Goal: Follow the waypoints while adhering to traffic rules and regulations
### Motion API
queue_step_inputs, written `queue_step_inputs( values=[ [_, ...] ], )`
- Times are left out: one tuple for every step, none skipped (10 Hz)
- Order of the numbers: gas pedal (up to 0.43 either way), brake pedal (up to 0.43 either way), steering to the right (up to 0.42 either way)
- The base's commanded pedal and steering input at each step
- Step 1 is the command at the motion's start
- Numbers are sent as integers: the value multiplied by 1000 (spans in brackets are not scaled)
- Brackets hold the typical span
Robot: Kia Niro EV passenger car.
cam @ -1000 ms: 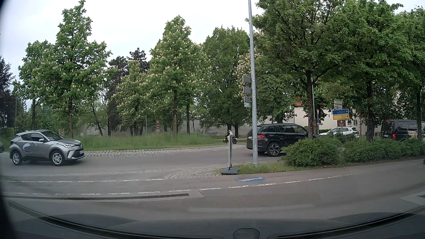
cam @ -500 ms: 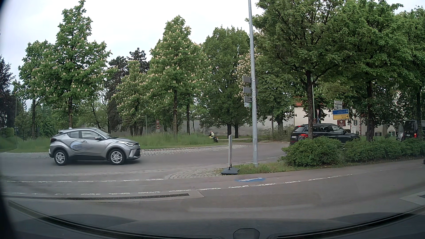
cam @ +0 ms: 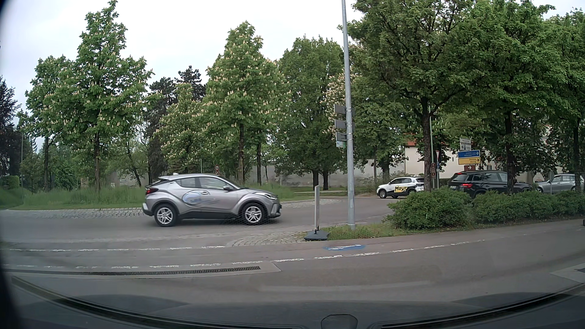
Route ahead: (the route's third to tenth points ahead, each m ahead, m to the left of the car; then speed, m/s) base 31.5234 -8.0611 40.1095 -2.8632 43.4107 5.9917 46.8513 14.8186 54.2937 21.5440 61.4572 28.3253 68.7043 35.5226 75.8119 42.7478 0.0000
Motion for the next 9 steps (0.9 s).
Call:
queue_step_inputs(
  values=[
    [0,280,-140],
    [0,280,-140],
    [0,280,-140],
    [0,280,-140],
    [0,280,-140],
    [0,280,-140],
    [0,280,-140],
    [0,280,-140],
    [0,280,-140]
  ],
)
